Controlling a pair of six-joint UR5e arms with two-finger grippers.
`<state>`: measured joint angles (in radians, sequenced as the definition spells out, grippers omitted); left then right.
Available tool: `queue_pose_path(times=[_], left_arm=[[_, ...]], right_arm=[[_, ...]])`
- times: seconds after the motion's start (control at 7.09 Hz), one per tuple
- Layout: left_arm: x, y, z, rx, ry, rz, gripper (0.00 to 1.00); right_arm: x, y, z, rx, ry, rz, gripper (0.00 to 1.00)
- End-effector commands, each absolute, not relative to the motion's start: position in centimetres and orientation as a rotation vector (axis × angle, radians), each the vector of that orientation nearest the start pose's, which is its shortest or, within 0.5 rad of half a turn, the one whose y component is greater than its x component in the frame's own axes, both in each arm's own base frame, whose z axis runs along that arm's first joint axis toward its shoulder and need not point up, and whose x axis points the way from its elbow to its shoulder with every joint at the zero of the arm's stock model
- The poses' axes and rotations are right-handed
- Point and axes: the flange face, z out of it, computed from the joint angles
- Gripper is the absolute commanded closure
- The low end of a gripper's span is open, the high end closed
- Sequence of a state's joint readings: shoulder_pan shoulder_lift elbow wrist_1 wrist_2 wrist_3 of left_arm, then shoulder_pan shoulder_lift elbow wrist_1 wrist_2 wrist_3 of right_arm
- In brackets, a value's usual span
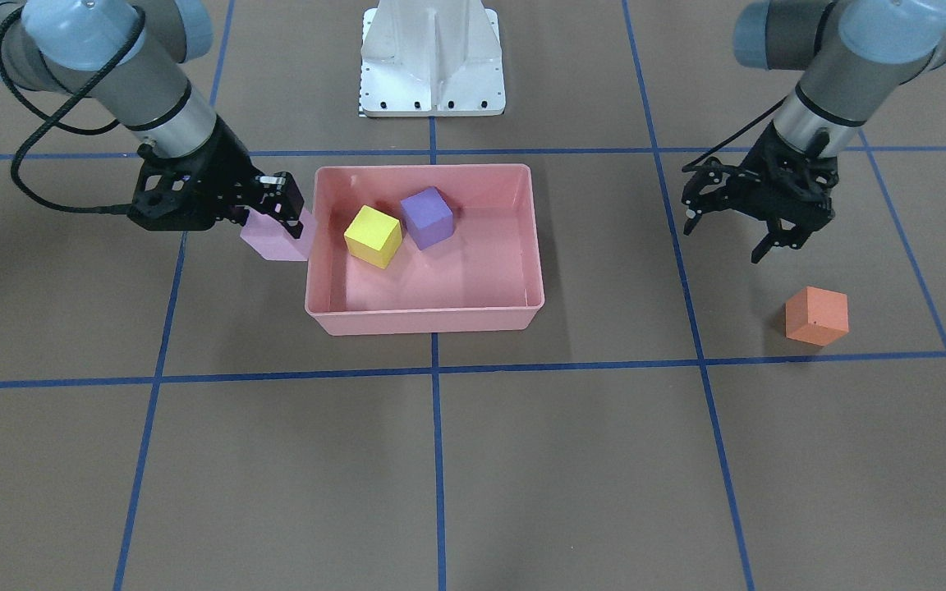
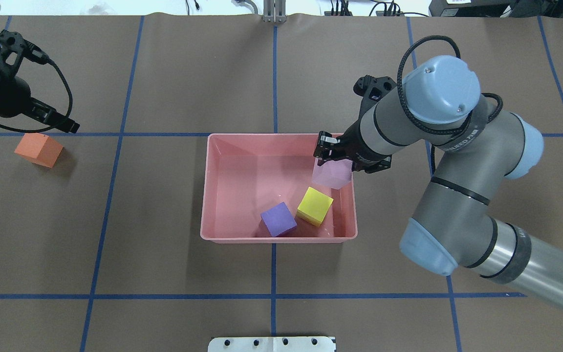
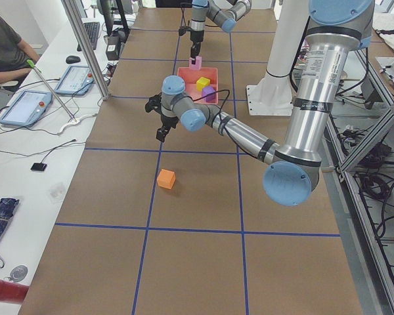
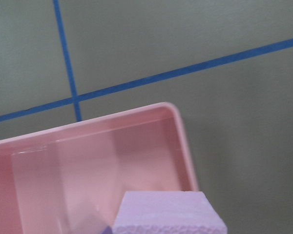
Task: Place blocks into pink bin with both arms
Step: 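Carry the lavender cube into the bin with right gripper while left reaches orange cube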
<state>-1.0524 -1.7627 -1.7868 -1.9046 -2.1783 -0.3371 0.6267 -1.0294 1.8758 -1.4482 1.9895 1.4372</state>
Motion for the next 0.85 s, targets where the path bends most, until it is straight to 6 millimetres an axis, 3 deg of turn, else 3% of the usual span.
queue_pose_path(times=[0.0,0.42,0.56,0.71], left_arm=[[18.8,-55.6,46.3,0.402,0.838,0.435,0.01],[18.9,-54.9,50.8,0.307,0.823,0.389,0.01],[19.0,-54.6,50.7,0.265,0.836,0.298,0.01],[19.2,-54.8,52.3,0.244,0.829,0.294,0.01]], right_arm=[[-49.2,-43.3,18.0,0.013,-1.008,0.266,1.0],[-51.7,-43.4,17.0,0.028,-0.998,0.265,1.0],[-52.1,-43.7,16.9,0.028,-0.993,0.265,1.0],[-52.5,-44.0,17.3,0.027,-0.983,0.266,1.0]])
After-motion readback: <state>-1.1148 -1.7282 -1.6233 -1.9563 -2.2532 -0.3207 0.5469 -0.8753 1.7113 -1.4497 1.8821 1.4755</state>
